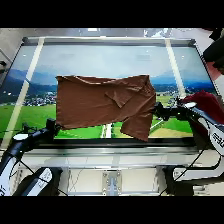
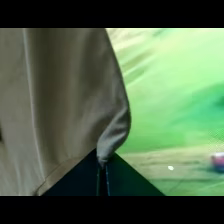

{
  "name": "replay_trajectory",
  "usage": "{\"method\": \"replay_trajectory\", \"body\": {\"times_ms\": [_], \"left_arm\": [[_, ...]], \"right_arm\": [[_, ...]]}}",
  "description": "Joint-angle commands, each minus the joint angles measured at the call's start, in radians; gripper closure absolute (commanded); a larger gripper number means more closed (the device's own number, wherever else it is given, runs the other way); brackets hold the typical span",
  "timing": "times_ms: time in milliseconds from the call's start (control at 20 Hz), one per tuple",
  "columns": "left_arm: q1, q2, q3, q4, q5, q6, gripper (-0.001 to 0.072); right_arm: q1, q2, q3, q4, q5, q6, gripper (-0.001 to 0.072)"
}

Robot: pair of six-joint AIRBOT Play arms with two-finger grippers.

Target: Fold the shirts.

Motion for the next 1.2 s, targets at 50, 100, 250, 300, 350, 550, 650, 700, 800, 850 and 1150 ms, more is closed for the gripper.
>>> {"method": "replay_trajectory", "body": {"times_ms": [50,100,250,300,350,550,650,700,800,850,1150], "left_arm": [[0.02,0.07,0.086,0.003,-0.01,0.155,0.0698],[0.036,0.108,0.134,0.021,-0.046,0.188,0.0698],[0.111,0.247,0.342,0.23,-0.301,0.198,0.0698],[0.143,0.298,0.427,0.316,-0.409,0.198,0.0698],[0.18,0.349,0.509,0.381,-0.486,0.198,0.0698],[0.35,0.51,0.922,0.588,-0.523,0.188,0.0699],[0.316,0.478,1.159,0.652,-0.526,0.187,0.07],[0.259,0.438,1.279,0.667,-0.539,0.188,0.0699],[0.087,0.339,1.496,0.766,-0.613,0.187,0.07],[-0.007,0.293,1.577,0.844,-0.655,0.178,0.07],[-0.344,-0.05,1.648,1.114,-0.78,0.077,0.0699]], "right_arm": [[0.0,0.072,0.099,0.057,0.214,-0.203,0.0697],[0.0,0.126,0.149,0.034,0.296,-0.227,0.0697],[0.0,0.344,0.291,-0.092,0.475,-0.199,0.0697],[0.0,0.432,0.33,-0.115,0.517,-0.166,0.0696],[0.0,0.529,0.373,-0.14,0.561,-0.139,0.0696],[0.0,0.888,0.624,-0.281,0.591,-0.012,0.0697],[0.0,0.988,0.789,-0.374,0.525,0.019,0.0699],[0.0,1.003,0.873,-0.434,0.504,0.056,0.07],[0.0,0.99,1.017,-0.534,0.52,0.066,0.07],[0.0,0.971,1.057,-0.562,0.539,0.066,0.07],[0.0,0.658,1.071,-0.563,0.748,0.066,0.0699]]}}
